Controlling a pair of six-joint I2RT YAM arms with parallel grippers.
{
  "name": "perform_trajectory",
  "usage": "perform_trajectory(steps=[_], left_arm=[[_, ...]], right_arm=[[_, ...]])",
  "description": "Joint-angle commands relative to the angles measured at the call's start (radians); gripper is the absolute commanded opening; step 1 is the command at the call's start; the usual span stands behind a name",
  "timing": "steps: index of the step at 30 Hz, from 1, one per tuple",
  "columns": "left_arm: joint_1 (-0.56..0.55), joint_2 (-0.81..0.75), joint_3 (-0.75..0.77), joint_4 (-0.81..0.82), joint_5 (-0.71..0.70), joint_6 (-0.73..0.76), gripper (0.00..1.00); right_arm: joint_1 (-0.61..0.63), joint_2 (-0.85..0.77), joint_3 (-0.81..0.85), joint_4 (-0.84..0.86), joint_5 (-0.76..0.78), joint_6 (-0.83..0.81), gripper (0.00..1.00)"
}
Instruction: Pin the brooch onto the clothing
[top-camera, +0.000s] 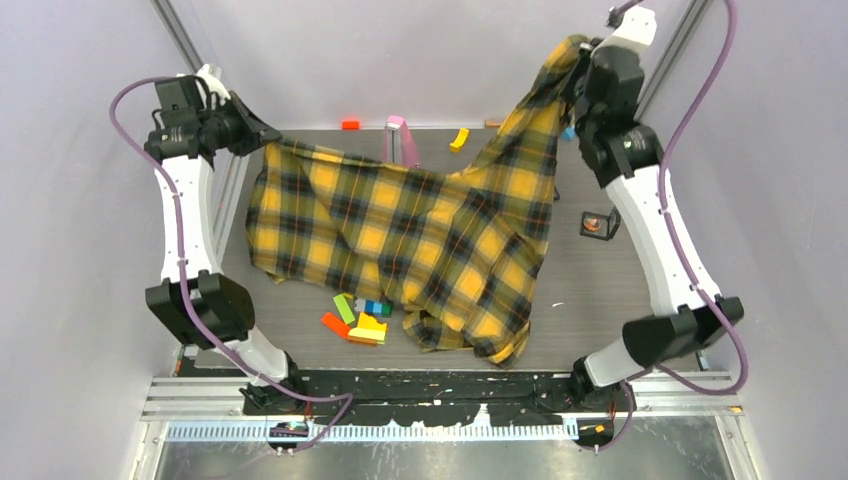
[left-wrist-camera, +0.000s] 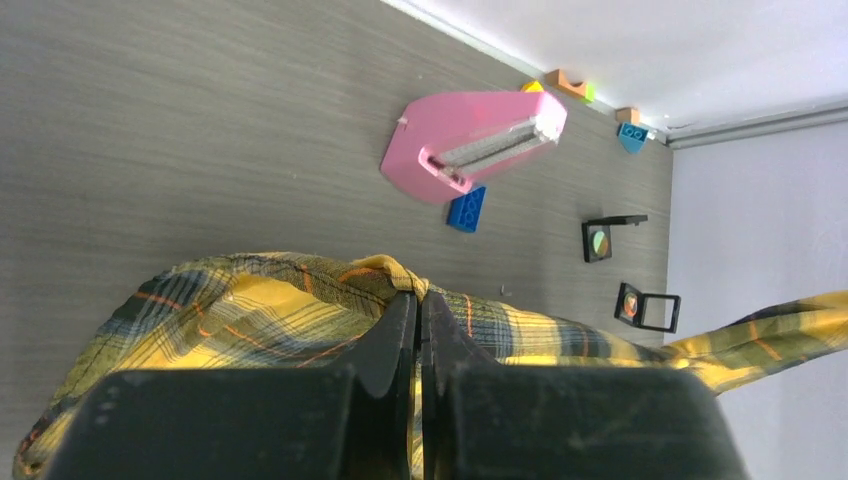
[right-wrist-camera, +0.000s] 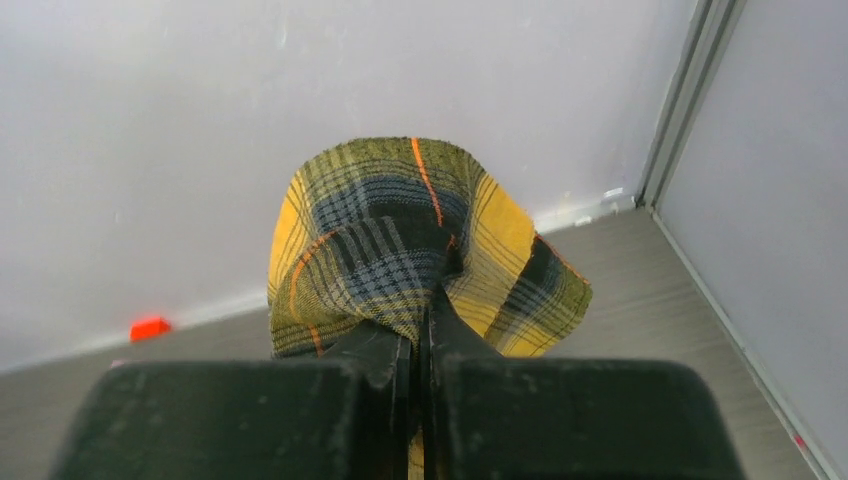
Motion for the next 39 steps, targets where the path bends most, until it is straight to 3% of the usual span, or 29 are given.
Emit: perform_trajectory(steps=[1, 8, 11, 13, 16, 21, 27, 32, 39], left_arm=[[-0.014, 0.049, 0.171, 0.156, 0.019, -0.045, 0.0], [-0.015, 0.195, 0.519, 0.207, 0.112, -0.115, 0.0], [-0.014, 0.197, 0.578, 0.256, 0.118, -0.132, 0.0], [-0.014, 0.169, 0.543, 0.304, 0.118, -0.137, 0.0], [-0.014, 0.078, 0.392, 0.353, 0.093, -0.109, 0.0], [-0.008, -0.19, -0.089, 0.34, -0.098, -0.041, 0.0], [0.003, -0.496, -0.616, 0.329, -0.272, -0.044, 0.0], [0.005, -0.636, -0.816, 0.283, -0.384, -0.024, 0.0], [0.006, -0.829, -0.941, 0.169, -0.548, -0.023, 0.0]], right_arm=[[-0.091, 0.072, 0.239, 0.112, -0.112, 0.104, 0.01], [-0.123, 0.233, 0.707, 0.025, -0.27, 0.095, 0.01], [-0.125, 0.203, 0.738, 0.018, -0.334, 0.106, 0.01], [-0.124, 0.132, 0.623, 0.023, -0.395, 0.136, 0.01], [-0.124, -0.055, 0.405, 0.047, -0.471, 0.221, 0.01], [-0.124, -0.364, -0.131, 0.046, -0.574, 0.425, 0.01], [-0.123, -0.646, -0.575, -0.199, -0.611, 0.632, 0.01], [-0.123, -0.783, -0.791, -0.375, -0.727, 0.711, 0.01], [-0.123, -0.861, -0.837, -0.634, -0.843, 0.719, 0.01]])
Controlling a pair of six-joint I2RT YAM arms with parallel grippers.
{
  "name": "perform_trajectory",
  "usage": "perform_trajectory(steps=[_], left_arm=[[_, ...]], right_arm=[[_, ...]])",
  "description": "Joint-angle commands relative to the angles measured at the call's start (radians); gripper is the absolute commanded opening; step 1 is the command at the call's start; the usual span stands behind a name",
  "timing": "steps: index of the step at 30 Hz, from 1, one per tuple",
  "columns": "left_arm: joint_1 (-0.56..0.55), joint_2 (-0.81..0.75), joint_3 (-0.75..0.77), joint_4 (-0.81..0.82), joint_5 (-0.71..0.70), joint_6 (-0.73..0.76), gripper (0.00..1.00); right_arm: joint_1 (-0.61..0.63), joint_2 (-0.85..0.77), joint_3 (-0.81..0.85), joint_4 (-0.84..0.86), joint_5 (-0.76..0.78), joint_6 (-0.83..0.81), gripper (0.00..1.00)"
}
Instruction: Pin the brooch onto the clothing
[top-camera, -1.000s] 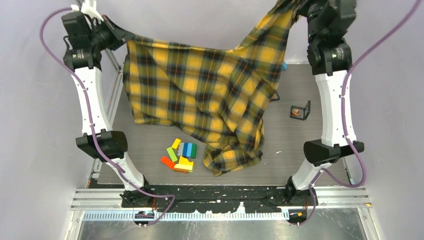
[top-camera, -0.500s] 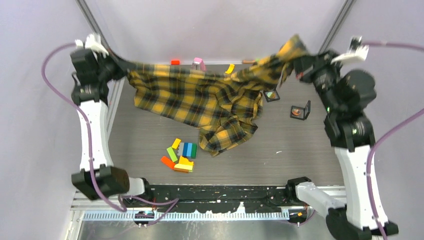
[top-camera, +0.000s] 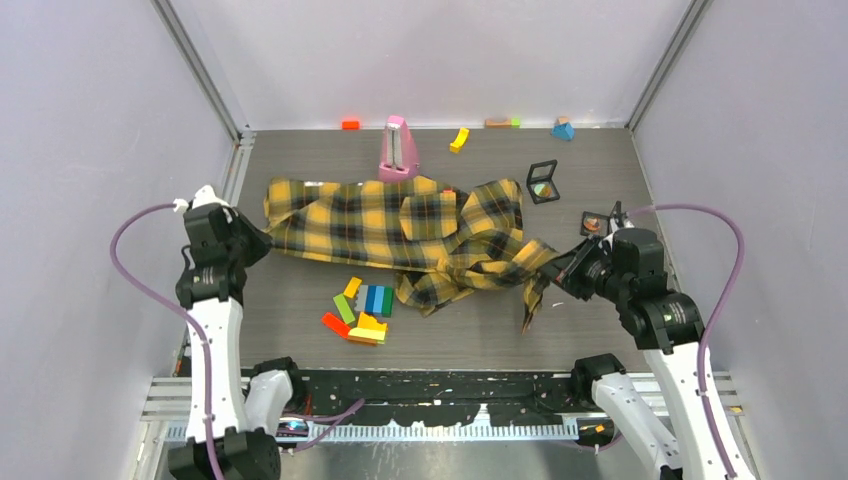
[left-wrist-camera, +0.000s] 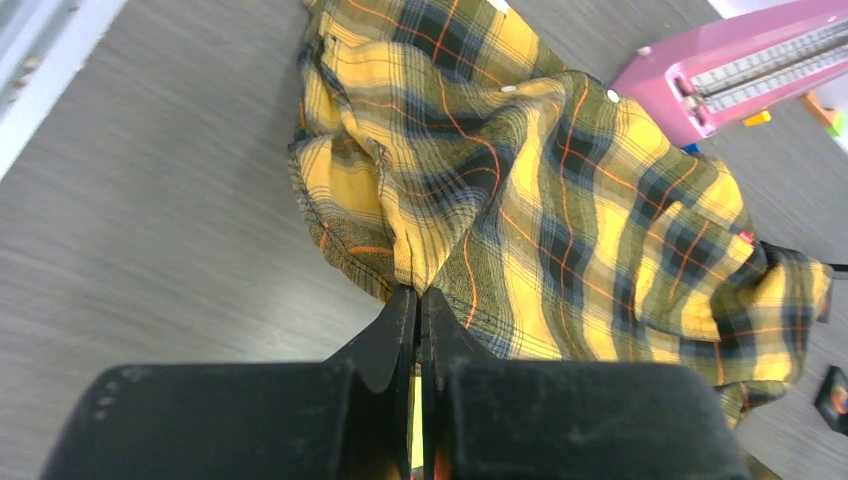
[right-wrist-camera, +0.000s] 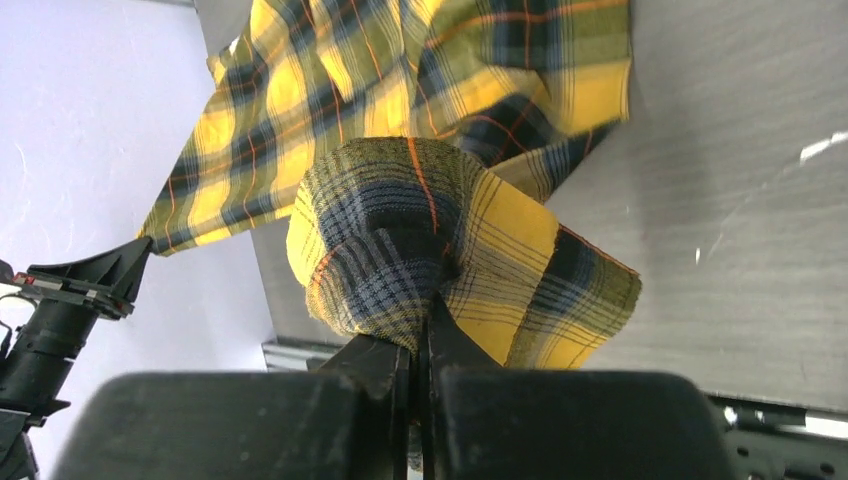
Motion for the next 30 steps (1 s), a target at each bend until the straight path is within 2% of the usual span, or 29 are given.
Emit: perform_trajectory(steps=[1, 6, 8, 9, 10, 11, 12, 13, 14, 16, 22, 26, 30], left_arm=[[0.006, -0.137, -0.044, -0.055, -0.163, 0.016, 0.0], [0.006, -0.201, -0.073, -0.143, -0.293, 0.097, 0.0], [0.006, -0.215, -0.068, -0.174, -0.328, 0.129, 0.04], [0.006, -0.223, -0.065, -0.183, -0.335, 0.142, 0.1], [0.006, -0.231, -0.061, -0.189, -0.34, 0.152, 0.22], [0.006, -0.236, -0.054, -0.194, -0.343, 0.163, 0.46], [0.005, -0.237, -0.045, -0.2, -0.345, 0.171, 0.64], [0.005, -0.235, -0.034, -0.203, -0.345, 0.178, 0.76], [0.006, -0.229, -0.022, -0.204, -0.336, 0.183, 0.83], [0.004, -0.217, 0.002, -0.202, -0.294, 0.193, 0.93], [-0.011, -0.096, 0.06, -0.146, -0.048, 0.245, 0.95], [-0.045, 0.089, 0.118, -0.161, 0.085, 0.237, 0.95], [-0.069, 0.177, 0.073, -0.071, 0.178, 0.177, 0.96]], right_arm=[[0.0, -0.045, 0.032, -0.171, -0.133, 0.014, 0.01], [-0.001, -0.049, 0.027, -0.364, -0.227, -0.034, 0.01], [0.0, -0.057, 0.016, -0.43, -0.238, -0.064, 0.04], [0.0, -0.06, 0.006, -0.471, -0.239, -0.086, 0.12], [0.0, -0.061, 0.0, -0.488, -0.241, -0.097, 0.27], [0.0, -0.065, -0.015, -0.507, -0.251, -0.112, 0.38], [0.0, -0.065, -0.02, -0.511, -0.256, -0.117, 0.58], [0.0, -0.065, -0.023, -0.506, -0.262, -0.117, 0.65], [0.0, -0.064, -0.018, -0.497, -0.261, -0.114, 0.76], [0.0, -0.052, 0.0, -0.456, -0.234, -0.107, 0.86], [0.0, 0.037, 0.037, -0.221, -0.045, -0.12, 0.94], [0.0, 0.174, 0.015, 0.038, -0.008, -0.107, 0.96], [0.0, 0.347, 0.004, 0.283, 0.012, -0.126, 0.96]])
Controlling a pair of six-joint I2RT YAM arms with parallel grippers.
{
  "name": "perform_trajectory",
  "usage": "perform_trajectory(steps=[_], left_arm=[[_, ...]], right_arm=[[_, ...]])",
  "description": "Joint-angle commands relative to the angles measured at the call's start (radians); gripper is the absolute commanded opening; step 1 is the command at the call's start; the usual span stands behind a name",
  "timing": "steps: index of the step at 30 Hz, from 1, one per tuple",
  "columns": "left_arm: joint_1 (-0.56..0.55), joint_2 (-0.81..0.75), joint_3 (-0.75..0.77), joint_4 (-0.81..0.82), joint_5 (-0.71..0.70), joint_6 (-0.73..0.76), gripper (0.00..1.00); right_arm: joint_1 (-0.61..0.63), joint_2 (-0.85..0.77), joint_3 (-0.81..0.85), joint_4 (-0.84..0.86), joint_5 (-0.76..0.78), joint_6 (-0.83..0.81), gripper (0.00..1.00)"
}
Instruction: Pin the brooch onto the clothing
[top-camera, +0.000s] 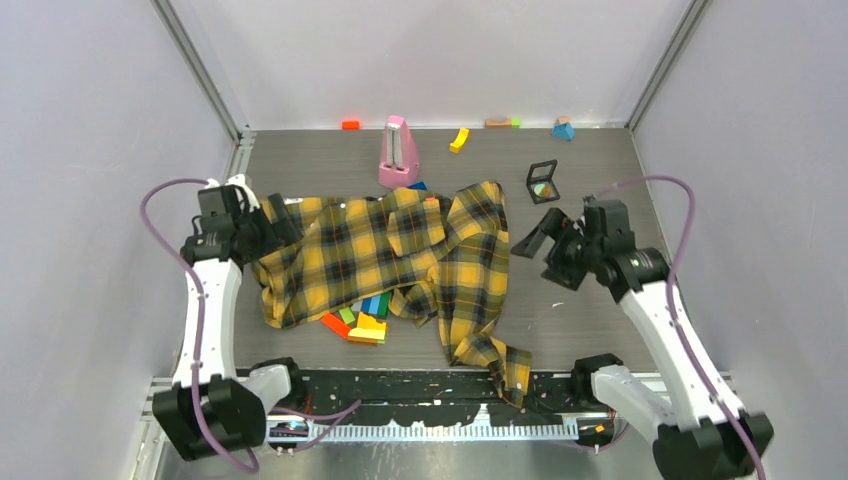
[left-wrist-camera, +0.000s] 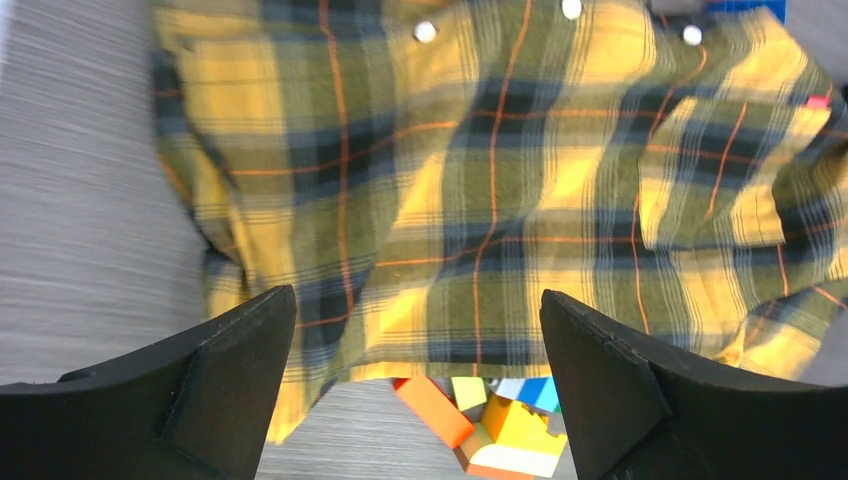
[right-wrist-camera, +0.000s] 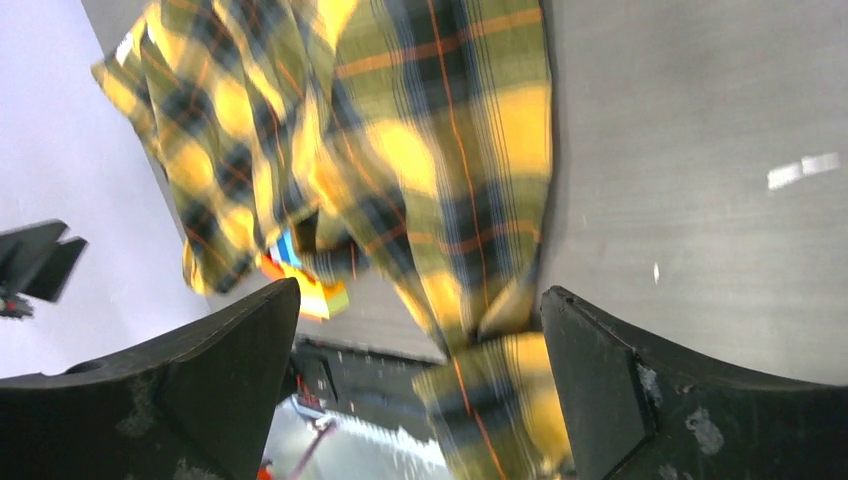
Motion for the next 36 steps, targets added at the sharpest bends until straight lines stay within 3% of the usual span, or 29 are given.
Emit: perform_trajectory(steps=[1, 7, 20, 23, 26, 31, 34, 36], left_arm=[[-0.042, 0.069, -0.043, 0.102, 0.14, -0.046, 0.96], [-0.069, 0.189, -0.125, 0.152, 0.078, -0.069, 1.0], [-0.078, 0.366, -0.105, 0.074, -0.026, -0.042, 0.99], [-0.082, 0.423, -0.09, 0.05, -0.019, -0.032, 0.83], [-0.085, 0.455, -0.083, 0.038, -0.008, -0.026, 0.6], [-0.087, 0.479, -0.078, 0.027, -0.016, -0.018, 0.27], [-0.087, 0.464, -0.073, 0.023, -0.025, -0.017, 0.03], [-0.087, 0.42, -0.072, 0.033, -0.042, -0.027, 0.0]], right_arm=[[0.0, 0.164, 0.004, 0.35, 0.06, -0.03, 0.96], [0.008, 0.461, 0.017, 0.52, -0.017, -0.05, 0.94], [0.132, 0.749, 0.095, 0.59, 0.042, -0.084, 0.86], [0.154, 0.78, 0.104, 0.598, 0.048, -0.084, 0.79], [0.163, 0.8, 0.109, 0.607, 0.05, -0.08, 0.7], [0.164, 0.794, 0.114, 0.605, 0.061, -0.08, 0.35], [0.164, 0.75, 0.124, 0.576, 0.076, -0.086, 0.21], [0.164, 0.711, 0.136, 0.537, 0.107, -0.099, 0.15]])
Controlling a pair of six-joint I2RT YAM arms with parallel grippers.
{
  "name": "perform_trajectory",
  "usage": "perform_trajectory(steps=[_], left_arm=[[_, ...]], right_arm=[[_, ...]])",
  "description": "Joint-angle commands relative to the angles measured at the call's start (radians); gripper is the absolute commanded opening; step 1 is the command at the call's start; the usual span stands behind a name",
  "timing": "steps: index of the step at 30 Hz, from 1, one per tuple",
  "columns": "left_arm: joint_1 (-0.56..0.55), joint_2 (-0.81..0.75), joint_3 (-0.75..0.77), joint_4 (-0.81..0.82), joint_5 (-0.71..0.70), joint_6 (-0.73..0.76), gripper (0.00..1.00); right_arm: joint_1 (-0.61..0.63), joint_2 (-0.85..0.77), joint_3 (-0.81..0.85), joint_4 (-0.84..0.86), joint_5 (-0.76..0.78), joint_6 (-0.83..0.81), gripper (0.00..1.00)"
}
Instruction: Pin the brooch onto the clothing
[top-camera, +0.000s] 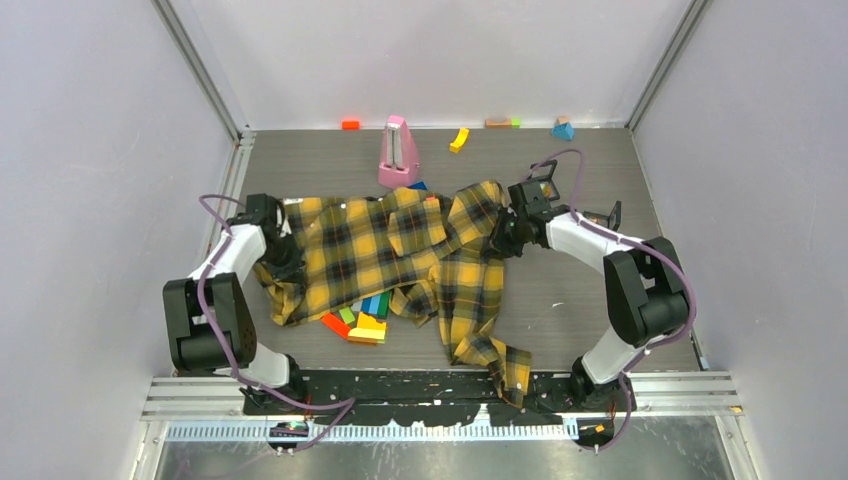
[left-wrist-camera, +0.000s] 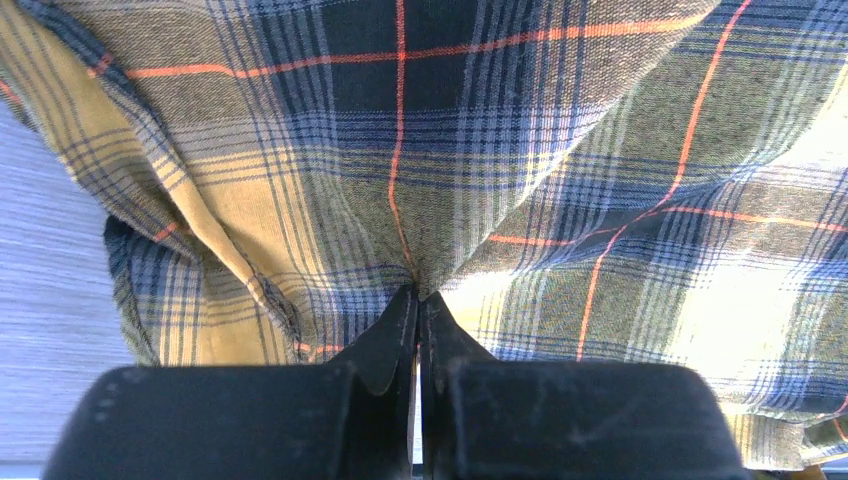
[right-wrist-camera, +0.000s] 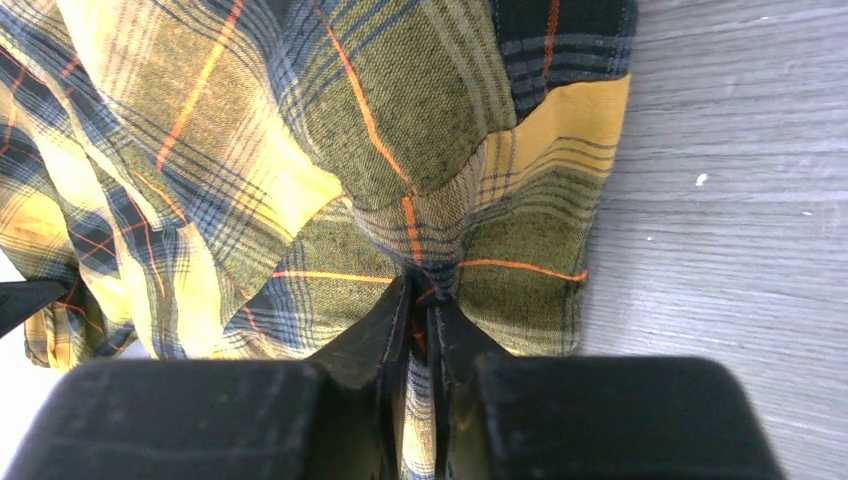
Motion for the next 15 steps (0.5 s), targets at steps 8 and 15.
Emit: perform_trajectory(steps=[8, 15], left_arm=[[-0.006, -0.348, 0.178, -0.033, -0.098, -0.043, 0.0], [-0.006, -0.456, 0.533, -0.129, -0.16, -0.033, 0.0]], right_arm=[[0.002, -0.283, 0.167, -0.222, 0.238, -0.097, 0.08], [0.001, -0.435, 0.4, -0.375, 0.339, -0.152, 0.07]])
